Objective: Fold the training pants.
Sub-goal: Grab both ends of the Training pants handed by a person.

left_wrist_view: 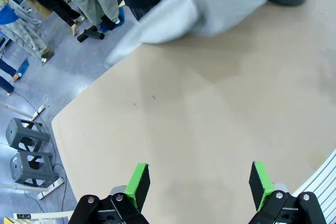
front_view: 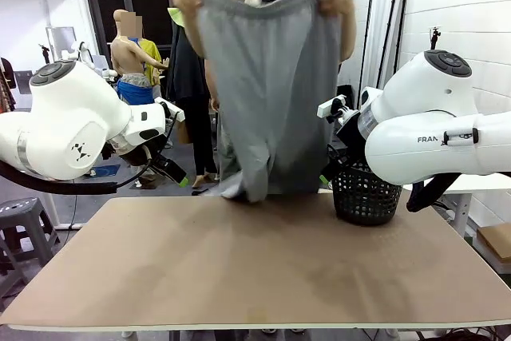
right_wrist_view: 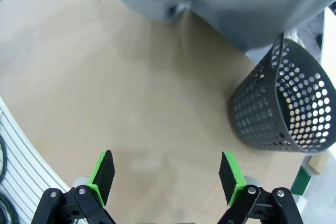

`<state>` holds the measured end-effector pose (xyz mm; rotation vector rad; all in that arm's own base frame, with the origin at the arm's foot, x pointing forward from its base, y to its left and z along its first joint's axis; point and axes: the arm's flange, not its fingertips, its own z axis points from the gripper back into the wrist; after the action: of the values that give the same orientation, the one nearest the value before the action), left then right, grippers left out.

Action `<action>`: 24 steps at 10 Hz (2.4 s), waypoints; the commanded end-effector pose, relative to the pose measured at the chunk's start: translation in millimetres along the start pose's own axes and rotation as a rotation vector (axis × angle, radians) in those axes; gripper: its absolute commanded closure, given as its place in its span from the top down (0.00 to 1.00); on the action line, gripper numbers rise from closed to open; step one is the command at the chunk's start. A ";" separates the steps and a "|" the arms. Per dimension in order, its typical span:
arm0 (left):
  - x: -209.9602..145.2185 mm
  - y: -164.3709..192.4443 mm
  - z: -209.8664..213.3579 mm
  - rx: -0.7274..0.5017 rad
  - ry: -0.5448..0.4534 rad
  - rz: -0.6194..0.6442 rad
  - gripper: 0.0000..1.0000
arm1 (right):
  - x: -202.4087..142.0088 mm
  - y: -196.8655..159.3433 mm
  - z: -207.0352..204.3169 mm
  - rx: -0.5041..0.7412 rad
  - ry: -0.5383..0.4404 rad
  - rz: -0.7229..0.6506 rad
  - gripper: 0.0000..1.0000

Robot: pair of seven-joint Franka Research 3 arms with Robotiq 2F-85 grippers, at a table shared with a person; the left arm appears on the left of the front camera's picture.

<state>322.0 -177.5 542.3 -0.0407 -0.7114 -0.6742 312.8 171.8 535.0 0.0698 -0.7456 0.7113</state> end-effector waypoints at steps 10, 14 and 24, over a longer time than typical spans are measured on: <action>0.3 -0.1 0.5 0.001 -0.002 0.000 1.00 | 0.0 0.2 -0.1 0.008 -0.002 -0.005 1.00; 0.3 -0.1 0.5 0.001 -0.002 0.000 1.00 | 0.0 0.2 -0.1 0.008 -0.002 -0.005 1.00; 0.3 -0.1 0.5 0.001 -0.002 0.000 1.00 | 0.0 0.2 -0.1 0.008 -0.002 -0.005 1.00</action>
<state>322.0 -177.5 542.3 -0.0407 -0.7114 -0.6742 312.8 171.8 535.0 0.0698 -0.7456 0.7113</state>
